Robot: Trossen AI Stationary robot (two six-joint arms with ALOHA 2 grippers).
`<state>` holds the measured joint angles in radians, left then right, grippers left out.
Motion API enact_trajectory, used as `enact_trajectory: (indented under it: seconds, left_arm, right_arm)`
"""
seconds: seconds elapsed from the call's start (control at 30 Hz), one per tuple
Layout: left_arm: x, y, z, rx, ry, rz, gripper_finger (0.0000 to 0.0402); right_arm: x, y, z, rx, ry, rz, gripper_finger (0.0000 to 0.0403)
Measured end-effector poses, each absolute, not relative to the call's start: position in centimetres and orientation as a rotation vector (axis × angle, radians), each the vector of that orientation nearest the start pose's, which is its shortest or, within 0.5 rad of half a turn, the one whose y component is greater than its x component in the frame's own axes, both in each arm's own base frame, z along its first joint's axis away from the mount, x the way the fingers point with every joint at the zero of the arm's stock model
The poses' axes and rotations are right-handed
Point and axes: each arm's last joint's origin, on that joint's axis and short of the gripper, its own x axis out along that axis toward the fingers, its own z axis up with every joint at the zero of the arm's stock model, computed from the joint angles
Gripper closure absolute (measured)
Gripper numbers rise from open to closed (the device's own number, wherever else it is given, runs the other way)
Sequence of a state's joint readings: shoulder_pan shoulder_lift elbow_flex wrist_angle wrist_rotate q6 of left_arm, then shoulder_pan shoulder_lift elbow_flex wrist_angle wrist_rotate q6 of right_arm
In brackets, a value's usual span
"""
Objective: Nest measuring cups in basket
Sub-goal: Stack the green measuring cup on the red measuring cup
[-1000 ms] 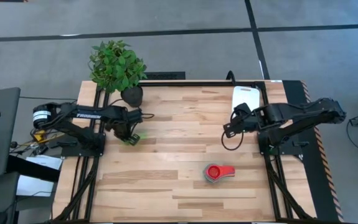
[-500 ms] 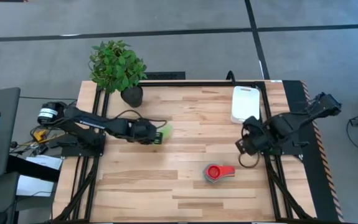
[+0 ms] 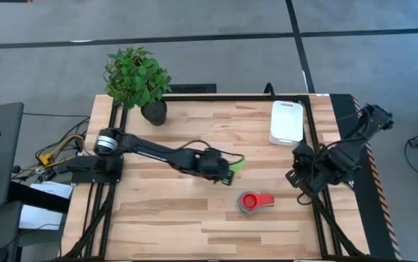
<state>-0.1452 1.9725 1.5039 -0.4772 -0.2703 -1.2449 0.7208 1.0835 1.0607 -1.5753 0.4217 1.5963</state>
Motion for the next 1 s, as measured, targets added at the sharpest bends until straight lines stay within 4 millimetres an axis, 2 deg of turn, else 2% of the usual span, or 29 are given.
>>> enact_trajectory:
  seconds: [0.07,0.3,0.4,0.53,0.83,1.0]
  left_arm:
    - [43.9,-5.7,21.8,-0.943,0.702,0.635,0.0401]
    - [48.2,-7.7,22.7,-0.896,0.668,0.529,0.0401]
    - [49.3,-8.9,23.6,-0.771,0.670,0.414,0.0401]
    - [50.0,-10.4,23.9,-0.692,0.670,0.338,0.0401]
    - [50.2,-11.5,22.5,-0.691,0.697,0.326,0.0401]
    - [50.4,-12.6,22.2,-0.649,0.714,0.205,0.0401]
  right_arm:
    - [11.2,8.6,29.7,0.489,1.077,-0.767,0.0278]
    - [10.6,9.2,29.7,0.492,1.070,-0.734,0.0278]
    - [10.2,9.6,29.7,0.468,1.076,-0.704,0.0278]
    - [9.5,10.4,29.7,0.456,1.080,-0.656,0.0278]
    - [8.3,11.3,29.8,0.553,1.041,-0.661,0.0278]
    - [8.1,11.7,29.8,0.583,1.009,-0.641,0.0278]
